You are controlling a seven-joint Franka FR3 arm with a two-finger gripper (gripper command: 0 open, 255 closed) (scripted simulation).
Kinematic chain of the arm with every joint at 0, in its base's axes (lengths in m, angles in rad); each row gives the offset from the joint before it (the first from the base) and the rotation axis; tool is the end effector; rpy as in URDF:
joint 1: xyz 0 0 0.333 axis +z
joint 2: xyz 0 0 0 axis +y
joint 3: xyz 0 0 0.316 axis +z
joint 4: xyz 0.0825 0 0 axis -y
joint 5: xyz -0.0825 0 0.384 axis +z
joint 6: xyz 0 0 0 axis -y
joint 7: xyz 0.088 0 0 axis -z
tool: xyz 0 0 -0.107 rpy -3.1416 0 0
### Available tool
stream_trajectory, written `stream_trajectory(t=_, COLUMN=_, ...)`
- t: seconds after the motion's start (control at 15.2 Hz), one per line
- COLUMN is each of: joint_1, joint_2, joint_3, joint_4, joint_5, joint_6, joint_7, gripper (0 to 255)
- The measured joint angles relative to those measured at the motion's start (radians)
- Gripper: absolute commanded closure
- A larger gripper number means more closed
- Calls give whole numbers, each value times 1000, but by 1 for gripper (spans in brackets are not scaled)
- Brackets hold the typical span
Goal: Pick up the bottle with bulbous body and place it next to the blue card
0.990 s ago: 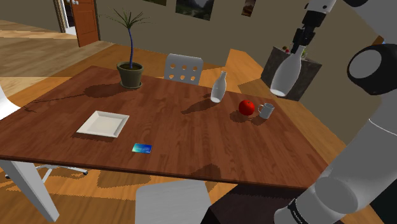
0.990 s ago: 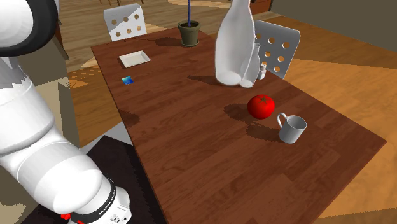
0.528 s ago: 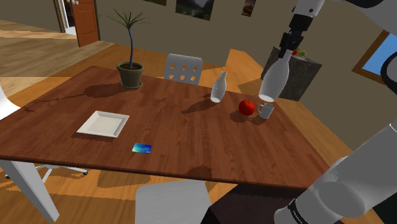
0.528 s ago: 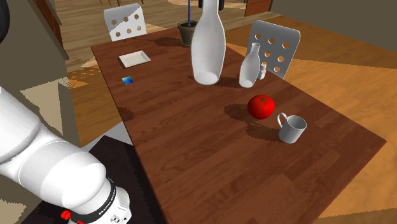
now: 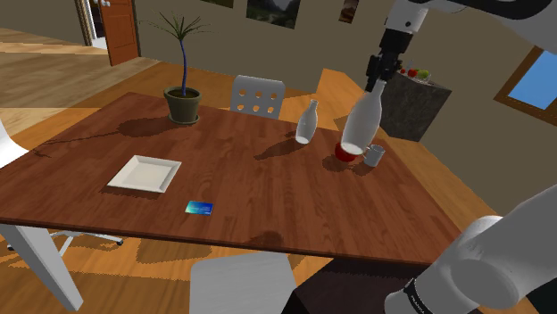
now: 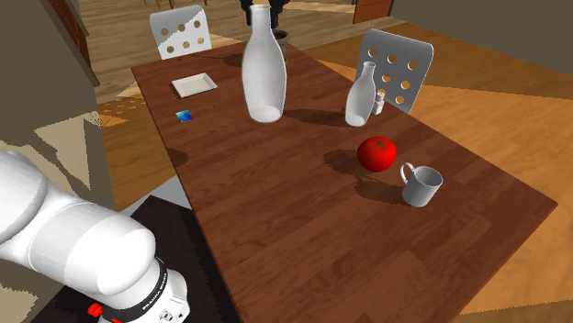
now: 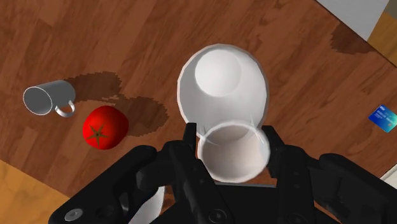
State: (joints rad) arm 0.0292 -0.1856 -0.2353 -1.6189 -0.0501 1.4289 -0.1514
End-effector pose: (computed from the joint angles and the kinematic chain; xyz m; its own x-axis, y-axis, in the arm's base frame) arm 0.4671 -0.1172 0.6829 0.9983 -0.0574 -0.0104 -0.0574 -0.9983 0.0051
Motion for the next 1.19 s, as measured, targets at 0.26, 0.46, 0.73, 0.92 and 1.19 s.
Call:
stream_trajectory(t=0.26, joint_1=35, joint_2=-14, joint_3=56, joint_4=-70, joint_5=8, joint_6=53, joint_7=95, gripper=255)
stream_trajectory(t=0.46, joint_1=62, joint_2=-26, joint_3=99, joint_4=-125, joint_5=16, joint_6=95, joint_7=167, gripper=255)
stream_trajectory(t=0.73, joint_1=97, joint_2=-27, joint_3=153, joint_4=-175, joint_5=28, joint_6=142, joint_7=256, gripper=255)
stream_trajectory(t=0.92, joint_1=126, joint_2=-12, joint_3=196, joint_4=-206, joint_5=38, joint_6=187, joint_7=326, gripper=255)
stream_trajectory(t=1.19, joint_1=161, joint_2=32, joint_3=246, joint_4=-207, joint_5=48, joint_6=231, joint_7=410, gripper=255)
